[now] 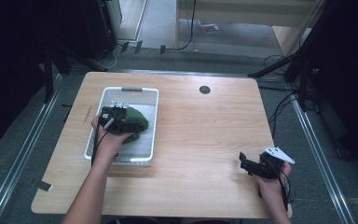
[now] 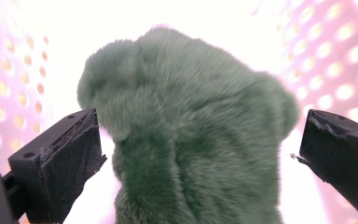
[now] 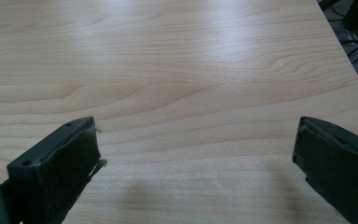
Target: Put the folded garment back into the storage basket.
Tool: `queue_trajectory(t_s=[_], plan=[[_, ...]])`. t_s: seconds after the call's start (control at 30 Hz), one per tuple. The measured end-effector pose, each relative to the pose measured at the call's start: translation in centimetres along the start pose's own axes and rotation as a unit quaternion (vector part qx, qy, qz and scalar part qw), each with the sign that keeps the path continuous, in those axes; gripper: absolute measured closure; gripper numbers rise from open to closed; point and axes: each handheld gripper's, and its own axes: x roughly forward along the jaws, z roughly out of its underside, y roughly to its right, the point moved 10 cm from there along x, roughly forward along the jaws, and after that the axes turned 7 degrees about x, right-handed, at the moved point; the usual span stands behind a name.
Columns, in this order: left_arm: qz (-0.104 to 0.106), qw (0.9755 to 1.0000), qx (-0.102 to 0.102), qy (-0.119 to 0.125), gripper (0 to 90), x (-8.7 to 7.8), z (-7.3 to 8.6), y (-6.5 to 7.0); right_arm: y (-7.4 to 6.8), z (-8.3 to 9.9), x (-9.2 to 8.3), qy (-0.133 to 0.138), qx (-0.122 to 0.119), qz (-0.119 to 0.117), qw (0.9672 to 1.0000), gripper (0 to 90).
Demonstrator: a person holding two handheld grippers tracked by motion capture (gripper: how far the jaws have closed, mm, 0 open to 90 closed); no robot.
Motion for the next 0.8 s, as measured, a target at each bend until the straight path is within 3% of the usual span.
queue_trajectory(t_s=[0.2,0.43,0.8], plan=[[-0.002,0.9995,0.000,0.032,0.0,-1.8,-0.7,0.1,0.0,0.0,0.0,0.000,0.000,0.000,1.0000,0.7],[0.005,0.9985,0.001,0.054,0.0,-3.8,-1.0,0.0,0.0,0.0,0.0,0.000,0.000,0.000,1.0000,0.7],[0.014,0.9963,-0.007,0.085,0.0,-7.0,-0.2,-1.0,0.0,0.0,0.0,0.000,-0.001,0.001,1.0000,0.7]])
